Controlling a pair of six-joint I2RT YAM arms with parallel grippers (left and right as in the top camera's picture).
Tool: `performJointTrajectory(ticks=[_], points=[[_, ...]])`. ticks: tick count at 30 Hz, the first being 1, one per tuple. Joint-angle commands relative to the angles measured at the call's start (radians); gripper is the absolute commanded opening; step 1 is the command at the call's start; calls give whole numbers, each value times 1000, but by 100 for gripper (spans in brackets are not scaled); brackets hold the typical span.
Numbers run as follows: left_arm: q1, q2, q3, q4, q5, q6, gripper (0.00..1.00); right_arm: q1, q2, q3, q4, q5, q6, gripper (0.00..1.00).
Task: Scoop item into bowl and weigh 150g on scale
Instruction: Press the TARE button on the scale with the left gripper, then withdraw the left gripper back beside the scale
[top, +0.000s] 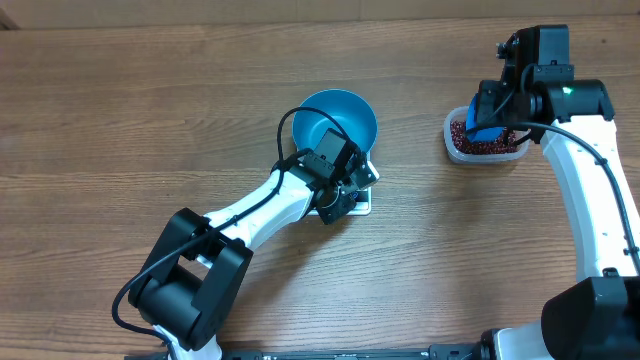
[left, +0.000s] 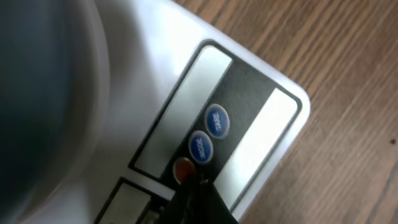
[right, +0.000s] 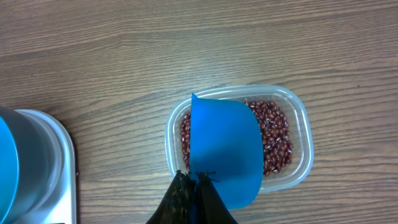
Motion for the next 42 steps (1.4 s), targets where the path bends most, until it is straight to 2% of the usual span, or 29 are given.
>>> performJointTrajectory(ticks=[1,12,23,24,25,26,42], points=[[-2,12,25,-36,1,10,4,-2,-7,37,9,-9,3,4],[-13,-111,47,-45,2,-12,4,-2,-7,37,30,-9,3,4],[-13,-325,47,-219,44,-27,4,-2,-7,37,45,-9,3,4],[-13,-342,47,-233,44,-27,15,-2,-7,37,45,-9,3,4],[-12,-358,47,-246,43,-31,38,-2,-7,37,45,-9,3,4],[-11,-374,47,-258,42,-31,100,-2,-7,37,45,-9,3,4],[84,-620,46,-362,62,-75,100,-2,-7,37,36,-9,4,4]])
